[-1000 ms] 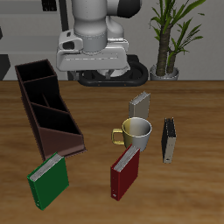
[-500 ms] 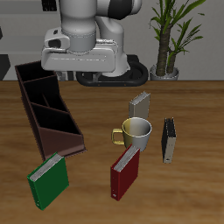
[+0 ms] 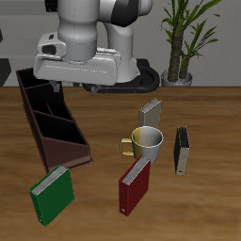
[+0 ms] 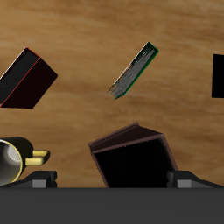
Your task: Place the green book into the right desk caddy's right compartment
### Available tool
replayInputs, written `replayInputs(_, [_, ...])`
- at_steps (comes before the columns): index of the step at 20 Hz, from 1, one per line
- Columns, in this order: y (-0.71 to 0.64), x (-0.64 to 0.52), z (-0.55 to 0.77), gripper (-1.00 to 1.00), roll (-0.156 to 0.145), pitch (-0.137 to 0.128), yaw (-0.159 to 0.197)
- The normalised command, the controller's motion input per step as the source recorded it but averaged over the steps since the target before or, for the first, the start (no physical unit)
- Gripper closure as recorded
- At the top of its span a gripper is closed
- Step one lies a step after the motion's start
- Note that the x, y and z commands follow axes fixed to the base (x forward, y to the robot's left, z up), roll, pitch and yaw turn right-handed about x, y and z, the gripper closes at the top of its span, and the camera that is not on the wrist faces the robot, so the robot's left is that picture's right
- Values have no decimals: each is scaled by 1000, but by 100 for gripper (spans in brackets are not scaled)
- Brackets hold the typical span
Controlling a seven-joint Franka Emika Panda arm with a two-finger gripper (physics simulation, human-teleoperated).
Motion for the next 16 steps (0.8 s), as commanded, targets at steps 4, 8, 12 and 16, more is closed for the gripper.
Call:
replayInputs(4, [-221,401,49,-100,-56,-2,-75])
replayInputs(8, [-142,402,-98,-100,-33,29,-19])
replayInputs(12, [-93,360,-83,-100,-23,12,-34])
replayInputs(16, [47,292,-71,-100,31,-6,5])
